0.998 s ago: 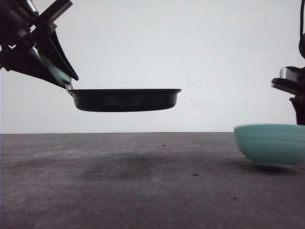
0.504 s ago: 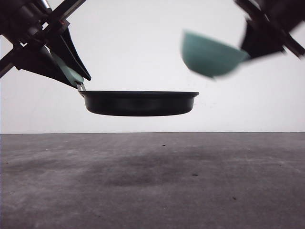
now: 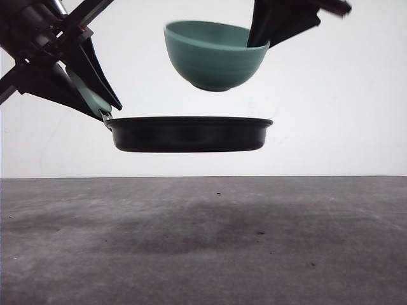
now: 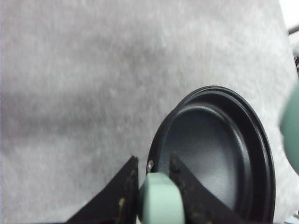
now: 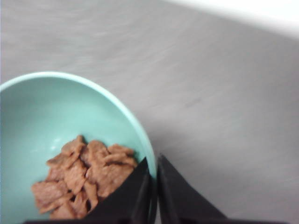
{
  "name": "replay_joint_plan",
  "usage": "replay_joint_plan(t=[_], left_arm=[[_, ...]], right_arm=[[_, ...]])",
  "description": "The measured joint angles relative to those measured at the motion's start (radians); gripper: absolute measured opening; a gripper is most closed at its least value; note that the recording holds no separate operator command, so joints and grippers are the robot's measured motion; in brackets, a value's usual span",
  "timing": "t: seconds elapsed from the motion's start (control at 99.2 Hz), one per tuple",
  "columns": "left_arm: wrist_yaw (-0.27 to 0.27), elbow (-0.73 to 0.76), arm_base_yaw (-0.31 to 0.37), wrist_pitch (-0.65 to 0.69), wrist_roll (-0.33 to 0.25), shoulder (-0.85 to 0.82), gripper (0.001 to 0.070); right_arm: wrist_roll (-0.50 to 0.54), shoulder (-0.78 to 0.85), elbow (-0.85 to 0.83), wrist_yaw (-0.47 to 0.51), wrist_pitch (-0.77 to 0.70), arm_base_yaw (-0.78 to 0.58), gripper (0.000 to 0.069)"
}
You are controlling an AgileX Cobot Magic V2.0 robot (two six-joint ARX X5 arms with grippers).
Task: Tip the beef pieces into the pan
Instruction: 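Lift the bowl with the right gripper over the held pan, then tilt the bowl with the right gripper, pouring beef into the pan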
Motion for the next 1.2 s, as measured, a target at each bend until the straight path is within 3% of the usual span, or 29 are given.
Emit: replay_joint_plan(t=[0.121,0.252,0.403,0.615,0.736,1.019,1.2], left_arm=[[-0.001,0.016,0.0,-0.001,0.0,0.0,0.0059],[0.0,0.051,0.0,-0.003,-0.001,0.0,0.0059],[-0.001,0.101,0.0,-0.03,0.0,0.0,0.0059],[0.0,0.142,0.0,-0.079,0.003,0.0,0.0059],[0.009,0.142,0.0,-0.098,0.003,0.0,0.0059],[0.056,0.142,0.002,-0.104,-0.001,0.0,0.0059],[0.079,0.142,0.003,-0.108,-0.016,0.0,0.0059]], right_arm=[[-0.115,0.0,-0.02,0.254,0.122,0.102,0.0011],[-0.238,0.0,-0.071,0.442,0.23,0.177,0.0011],[-0.402,0.002,-0.186,0.528,0.415,0.233,0.0011],[-0.645,0.01,-0.225,0.533,0.645,0.266,0.0011],[-0.813,0.01,-0.225,0.489,0.762,0.278,0.0011],[-1.172,0.01,-0.225,0.38,0.793,0.28,0.0011],[-1.33,0.01,-0.225,0.287,0.9,0.264,0.0011]])
